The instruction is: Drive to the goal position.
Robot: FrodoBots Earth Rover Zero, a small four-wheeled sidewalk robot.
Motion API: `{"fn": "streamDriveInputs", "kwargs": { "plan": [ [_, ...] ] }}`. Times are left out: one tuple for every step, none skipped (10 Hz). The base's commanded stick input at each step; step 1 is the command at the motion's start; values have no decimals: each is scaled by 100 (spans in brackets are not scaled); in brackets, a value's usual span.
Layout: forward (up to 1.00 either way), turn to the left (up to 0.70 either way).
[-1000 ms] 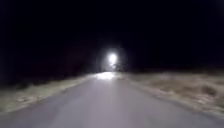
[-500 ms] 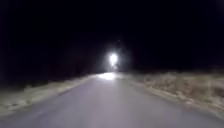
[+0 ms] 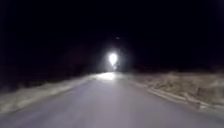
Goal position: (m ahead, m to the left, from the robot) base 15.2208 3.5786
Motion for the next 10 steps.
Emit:
{"fn": "streamDriveInputs", "kwargs": {
  "plan": [
    [85,0],
    [85,0],
    [85,0],
    [85,0],
    [85,0],
    [85,0],
    [85,0],
    [85,0],
    [85,0],
    [85,0]
  ]
}}
